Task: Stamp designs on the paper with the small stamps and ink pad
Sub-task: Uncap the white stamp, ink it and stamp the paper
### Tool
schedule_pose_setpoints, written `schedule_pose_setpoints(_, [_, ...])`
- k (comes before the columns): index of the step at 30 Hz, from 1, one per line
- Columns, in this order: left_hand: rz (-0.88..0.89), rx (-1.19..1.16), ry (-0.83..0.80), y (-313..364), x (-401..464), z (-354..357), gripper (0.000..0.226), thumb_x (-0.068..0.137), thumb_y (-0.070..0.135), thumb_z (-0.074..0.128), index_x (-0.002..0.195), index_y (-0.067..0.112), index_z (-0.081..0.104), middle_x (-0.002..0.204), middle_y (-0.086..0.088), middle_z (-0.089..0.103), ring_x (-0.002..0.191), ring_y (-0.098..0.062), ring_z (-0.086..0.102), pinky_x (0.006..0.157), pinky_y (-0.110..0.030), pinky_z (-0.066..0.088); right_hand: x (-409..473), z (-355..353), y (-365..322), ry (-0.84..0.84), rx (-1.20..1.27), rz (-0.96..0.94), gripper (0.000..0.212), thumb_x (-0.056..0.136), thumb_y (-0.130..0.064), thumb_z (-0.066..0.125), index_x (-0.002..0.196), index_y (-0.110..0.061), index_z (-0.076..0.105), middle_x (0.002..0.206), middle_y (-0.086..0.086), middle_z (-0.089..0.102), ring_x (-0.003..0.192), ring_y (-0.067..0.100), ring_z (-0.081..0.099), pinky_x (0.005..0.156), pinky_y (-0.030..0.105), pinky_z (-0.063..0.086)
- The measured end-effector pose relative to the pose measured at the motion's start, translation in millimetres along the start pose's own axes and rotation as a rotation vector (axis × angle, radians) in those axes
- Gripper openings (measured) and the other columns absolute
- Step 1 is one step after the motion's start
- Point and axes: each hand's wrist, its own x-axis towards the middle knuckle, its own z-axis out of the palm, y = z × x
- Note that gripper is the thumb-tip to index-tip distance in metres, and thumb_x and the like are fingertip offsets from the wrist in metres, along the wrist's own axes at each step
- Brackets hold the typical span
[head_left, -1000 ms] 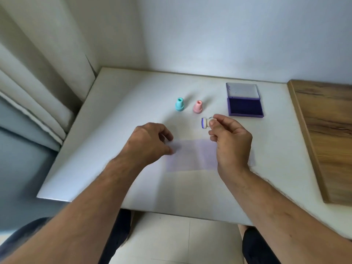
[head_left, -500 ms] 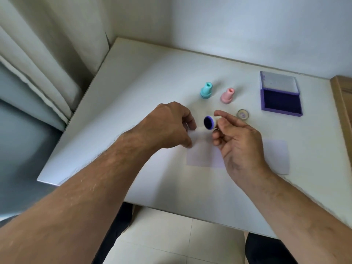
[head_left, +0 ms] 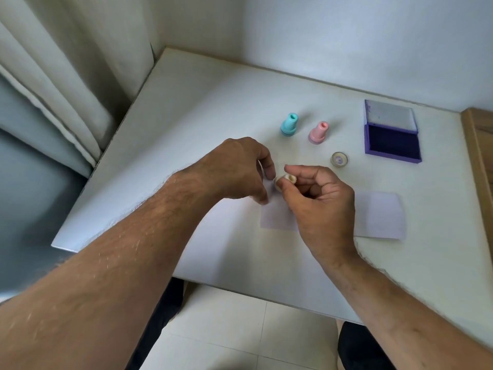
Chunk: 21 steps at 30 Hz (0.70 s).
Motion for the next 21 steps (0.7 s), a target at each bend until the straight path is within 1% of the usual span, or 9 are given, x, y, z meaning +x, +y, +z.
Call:
schedule_pose_setpoints(4, [0.004, -0.009, 0.004, -1, 0, -1, 0.031, 0.065, 0.024, 0.088, 0.090, 0.030, 0.071, 0.081, 0.012, 0.068, 0.066, -0.001, 0.060, 0.048, -0.014, 0.042, 1, 0, -1, -0.020, -0.022, -0.033, 0.022, 0.078, -0.010, 0.079, 0.099, -0.012, 0.073, 0.079, 0.001, 0.073, 0.068, 0.009, 0.068, 0.068, 0.017, 0.054])
schedule_pose_setpoints(7, [0.006, -0.013, 0.004, -2, 1, 0, 0.031, 0.064, 0.024, 0.088, 0.090, 0.031, 0.071, 0.083, 0.012, 0.069, 0.069, -0.002, 0.062, 0.055, -0.017, 0.045, 2, -1, -3, -0.043, -0.064, -0.053, 0.021, 0.078, -0.010, 0.078, 0.098, -0.013, 0.073, 0.080, -0.001, 0.073, 0.069, 0.008, 0.069, 0.066, 0.013, 0.053])
schedule_pose_setpoints(11, [-0.001, -0.014, 0.000, -2, 1, -1, 0.032, 0.063, 0.024, 0.088, 0.089, 0.031, 0.070, 0.080, 0.013, 0.067, 0.069, -0.001, 0.062, 0.054, -0.018, 0.044, 2, -2, -4, -0.067, -0.127, -0.110, 0.018, 0.079, -0.012, 0.078, 0.096, -0.015, 0.073, 0.082, 0.003, 0.072, 0.069, 0.012, 0.069, 0.065, 0.014, 0.054])
schedule_pose_setpoints(15, [-0.005, -0.004, -0.001, 0, 1, -3, 0.033, 0.063, 0.023, 0.089, 0.090, 0.029, 0.071, 0.078, 0.014, 0.066, 0.067, 0.001, 0.061, 0.052, -0.016, 0.041, 7, -2, -11, -0.109, -0.185, -0.099, 0.017, 0.075, -0.013, 0.080, 0.092, -0.014, 0.075, 0.076, -0.004, 0.073, 0.067, 0.005, 0.070, 0.064, 0.015, 0.055])
schedule_pose_setpoints(17, [-0.009, 0.004, 0.001, 1, 1, -3, 0.033, 0.063, 0.023, 0.089, 0.089, 0.029, 0.070, 0.076, 0.014, 0.066, 0.066, 0.001, 0.060, 0.050, -0.015, 0.041, 16, -4, -17, -0.163, -0.309, -0.131, 0.015, 0.073, -0.014, 0.081, 0.087, -0.015, 0.076, 0.072, -0.005, 0.073, 0.062, 0.005, 0.069, 0.065, 0.009, 0.052])
schedule_pose_setpoints(18, [-0.011, 0.009, 0.003, 1, 1, -2, 0.033, 0.063, 0.023, 0.089, 0.088, 0.029, 0.070, 0.075, 0.015, 0.065, 0.065, 0.001, 0.060, 0.048, -0.014, 0.040, 19, -4, -20, -0.185, -0.406, -0.166, 0.013, 0.072, -0.015, 0.081, 0.084, -0.015, 0.077, 0.070, -0.003, 0.073, 0.060, 0.006, 0.068, 0.066, 0.002, 0.046])
schedule_pose_setpoints(19, [-0.013, 0.011, 0.005, 2, 1, -2, 0.032, 0.062, 0.023, 0.089, 0.087, 0.029, 0.069, 0.075, 0.015, 0.065, 0.064, 0.001, 0.060, 0.046, -0.014, 0.040, 23, -4, -23, -0.197, -0.503, -0.203, 0.009, 0.073, -0.015, 0.080, 0.082, -0.015, 0.077, 0.069, -0.001, 0.074, 0.059, 0.010, 0.066, 0.066, -0.002, 0.041])
schedule_pose_setpoints(20, [-0.016, 0.010, 0.005, 2, 1, -2, 0.033, 0.062, 0.023, 0.089, 0.087, 0.029, 0.070, 0.075, 0.015, 0.066, 0.065, 0.000, 0.061, 0.047, -0.014, 0.040, 25, -3, -26, -0.202, -0.589, -0.231, 0.006, 0.074, -0.016, 0.077, 0.080, -0.016, 0.077, 0.070, 0.000, 0.074, 0.058, 0.014, 0.064, 0.065, -0.001, 0.039])
schedule_pose_setpoints(21, [-0.017, 0.009, 0.006, 2, 1, -2, 0.033, 0.062, 0.022, 0.089, 0.088, 0.029, 0.070, 0.076, 0.014, 0.066, 0.066, -0.001, 0.061, 0.048, -0.015, 0.041, 25, -2, -28, -0.205, -0.655, -0.243, 0.004, 0.076, -0.018, 0.075, 0.079, -0.016, 0.076, 0.071, 0.002, 0.074, 0.060, 0.017, 0.061, 0.064, 0.004, 0.039])
